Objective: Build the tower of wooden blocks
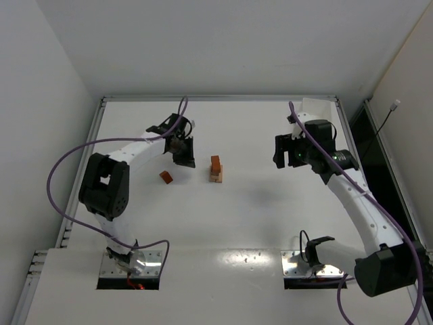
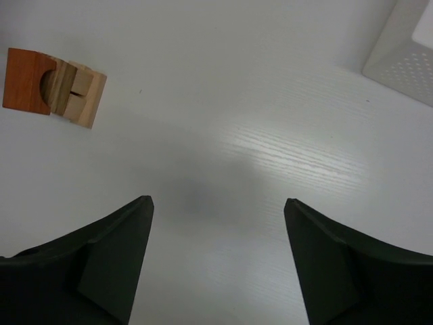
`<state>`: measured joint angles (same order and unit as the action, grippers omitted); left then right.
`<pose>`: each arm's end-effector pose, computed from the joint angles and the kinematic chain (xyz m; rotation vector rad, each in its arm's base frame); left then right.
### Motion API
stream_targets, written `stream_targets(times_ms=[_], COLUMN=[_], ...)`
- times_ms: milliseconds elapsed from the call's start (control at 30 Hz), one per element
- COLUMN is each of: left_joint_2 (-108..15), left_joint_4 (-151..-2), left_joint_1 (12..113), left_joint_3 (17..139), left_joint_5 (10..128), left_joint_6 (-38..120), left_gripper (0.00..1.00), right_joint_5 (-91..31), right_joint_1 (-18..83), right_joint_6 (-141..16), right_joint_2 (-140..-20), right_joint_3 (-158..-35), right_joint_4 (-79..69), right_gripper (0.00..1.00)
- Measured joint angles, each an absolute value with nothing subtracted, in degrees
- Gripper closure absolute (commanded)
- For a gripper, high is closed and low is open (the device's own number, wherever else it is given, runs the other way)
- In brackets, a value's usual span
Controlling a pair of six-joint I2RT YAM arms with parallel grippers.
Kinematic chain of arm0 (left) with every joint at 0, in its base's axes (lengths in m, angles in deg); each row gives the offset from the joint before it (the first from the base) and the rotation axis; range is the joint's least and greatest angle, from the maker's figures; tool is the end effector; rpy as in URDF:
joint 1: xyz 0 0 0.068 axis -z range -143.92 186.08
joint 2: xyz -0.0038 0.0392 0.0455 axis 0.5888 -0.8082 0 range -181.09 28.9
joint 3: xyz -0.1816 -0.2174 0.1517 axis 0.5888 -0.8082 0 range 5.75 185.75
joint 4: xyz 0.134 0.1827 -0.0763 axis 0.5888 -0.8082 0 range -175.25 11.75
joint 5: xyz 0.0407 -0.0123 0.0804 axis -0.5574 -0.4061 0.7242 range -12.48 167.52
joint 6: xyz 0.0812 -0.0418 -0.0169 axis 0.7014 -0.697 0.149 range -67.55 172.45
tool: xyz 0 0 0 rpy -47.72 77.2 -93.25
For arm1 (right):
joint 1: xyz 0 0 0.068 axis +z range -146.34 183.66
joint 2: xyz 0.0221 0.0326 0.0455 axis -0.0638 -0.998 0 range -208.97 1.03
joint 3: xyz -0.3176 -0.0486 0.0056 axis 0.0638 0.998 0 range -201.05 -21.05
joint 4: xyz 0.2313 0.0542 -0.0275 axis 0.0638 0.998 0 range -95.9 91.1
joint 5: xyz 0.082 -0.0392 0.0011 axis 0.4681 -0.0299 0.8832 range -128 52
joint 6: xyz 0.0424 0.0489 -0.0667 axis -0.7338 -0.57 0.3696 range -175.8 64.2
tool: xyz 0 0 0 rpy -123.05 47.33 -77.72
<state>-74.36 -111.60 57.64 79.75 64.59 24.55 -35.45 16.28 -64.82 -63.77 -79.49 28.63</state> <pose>0.3518 -0.1592 0.2253 -0.0762 2.7461 -0.5625 0.2253 0.0544 0.3295 -0.0956 2.2938 0.2473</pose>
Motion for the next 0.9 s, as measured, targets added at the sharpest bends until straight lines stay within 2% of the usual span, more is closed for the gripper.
stream_targets(times_ms=[67, 100, 267, 300, 400, 600, 900], left_joint_2=[-72.5, -71.9, -72.7, -73.5, -76.5, -79.7, -80.7], left_joint_4=[-111.9, -111.8, -112.4, -112.4, -112.3, -112.4, -113.0], left_joint_1=[57.4, 57.4, 57.4, 57.4, 57.5, 57.8, 59.3], left_joint_3=[79.6, 79.6, 82.3, 83.5, 87.7, 89.9, 90.0], left_joint_5=[66.4, 66.9, 67.4, 67.4, 67.3, 66.3, 63.2], left_joint_6=[24.8, 25.0, 26.7, 27.0, 28.1, 28.6, 29.5], left_gripper=[1.00, 1.00, 0.99, 0.93, 0.87, 0.87, 0.82], right_joint_5=[-34.2, -33.9, -32.3, -32.0, -31.7, -31.8, -31.8], right_joint_1=[16.4, 16.4, 17.4, 17.5, 17.7, 17.7, 17.7], right_joint_6=[-65.5, -65.4, -66.3, -66.3, -66.4, -66.4, -66.4], right_joint_2=[-64.1, -64.3, -66.5, -66.7, -66.8, -66.8, -66.8], right_joint_3=[-79.0, -78.9, -78.8, -78.8, -78.8, -78.8, -78.8], right_joint_4=[28.2, 28.1, 26.9, 26.8, 26.7, 26.4, 26.3], right_gripper=[0.40, 0.42, 0.42, 0.42, 0.42, 0.41, 0.41])
